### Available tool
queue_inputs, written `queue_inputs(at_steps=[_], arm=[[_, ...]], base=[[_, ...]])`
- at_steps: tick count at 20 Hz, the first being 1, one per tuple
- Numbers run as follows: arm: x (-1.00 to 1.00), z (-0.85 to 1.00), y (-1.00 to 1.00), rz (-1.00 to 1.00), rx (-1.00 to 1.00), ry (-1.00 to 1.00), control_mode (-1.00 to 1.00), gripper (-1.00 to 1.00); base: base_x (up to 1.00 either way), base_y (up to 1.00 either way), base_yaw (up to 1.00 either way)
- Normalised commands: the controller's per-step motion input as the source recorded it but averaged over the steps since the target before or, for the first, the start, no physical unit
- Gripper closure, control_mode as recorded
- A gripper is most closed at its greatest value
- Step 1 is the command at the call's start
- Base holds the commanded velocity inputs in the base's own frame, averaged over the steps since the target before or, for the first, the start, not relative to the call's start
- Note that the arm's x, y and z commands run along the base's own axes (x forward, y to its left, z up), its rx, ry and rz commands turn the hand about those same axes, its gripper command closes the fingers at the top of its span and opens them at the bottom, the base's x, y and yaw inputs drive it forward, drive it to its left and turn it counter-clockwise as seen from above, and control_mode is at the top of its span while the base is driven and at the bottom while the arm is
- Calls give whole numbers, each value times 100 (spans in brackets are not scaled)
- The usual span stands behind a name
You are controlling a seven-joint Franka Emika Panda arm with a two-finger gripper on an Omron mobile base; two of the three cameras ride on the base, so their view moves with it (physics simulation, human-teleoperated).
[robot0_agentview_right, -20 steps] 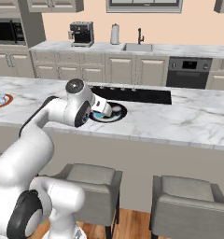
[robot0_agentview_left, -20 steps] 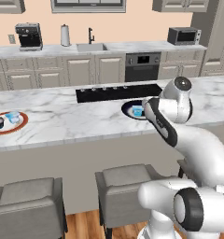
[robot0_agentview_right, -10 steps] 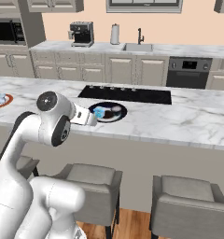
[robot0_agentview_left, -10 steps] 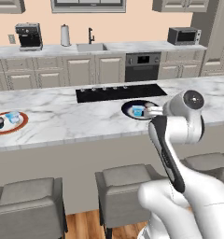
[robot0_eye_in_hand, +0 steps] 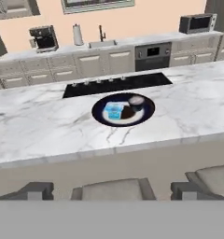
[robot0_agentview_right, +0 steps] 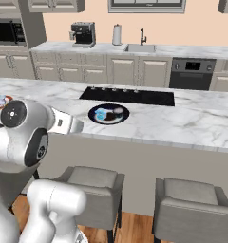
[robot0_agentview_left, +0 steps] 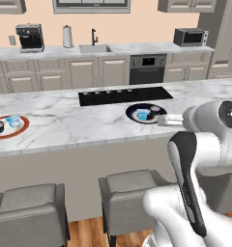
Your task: Place two yogurt containers on each plate.
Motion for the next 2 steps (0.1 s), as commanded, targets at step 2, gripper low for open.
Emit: queue_inputs(at_steps=[2], arm=[[-93, 12, 30, 28, -4, -29, -100, -100]], base=[[0, 0, 0]])
